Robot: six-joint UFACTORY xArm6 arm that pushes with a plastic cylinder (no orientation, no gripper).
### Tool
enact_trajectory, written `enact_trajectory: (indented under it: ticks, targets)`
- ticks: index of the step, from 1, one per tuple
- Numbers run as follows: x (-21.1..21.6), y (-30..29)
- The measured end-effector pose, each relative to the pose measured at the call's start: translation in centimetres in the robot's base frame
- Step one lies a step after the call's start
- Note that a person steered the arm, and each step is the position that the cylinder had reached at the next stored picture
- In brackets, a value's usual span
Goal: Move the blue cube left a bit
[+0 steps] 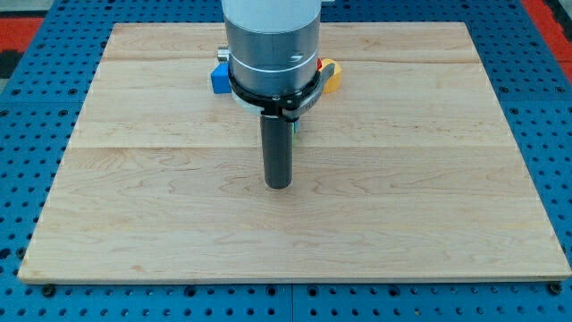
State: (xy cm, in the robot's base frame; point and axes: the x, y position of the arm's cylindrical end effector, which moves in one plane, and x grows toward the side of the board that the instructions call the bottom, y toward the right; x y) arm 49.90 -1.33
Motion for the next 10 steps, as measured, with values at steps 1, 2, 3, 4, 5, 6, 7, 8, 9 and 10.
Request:
enact_trajectory:
  ticks: [1,2,3,4,5,6,7,8,9,10]
  targets:
    - [2.0,0.0]
    - [2.9,1.7]
    - [0.9,7.0]
    - [-2.3,12.3]
    - [-5.8,17.6]
    - [-6.7,19.7]
    - [-6.7,19.7]
    - [-7.3,19.7]
    - [-7.3,19.3]
    - [-8.0,18.8]
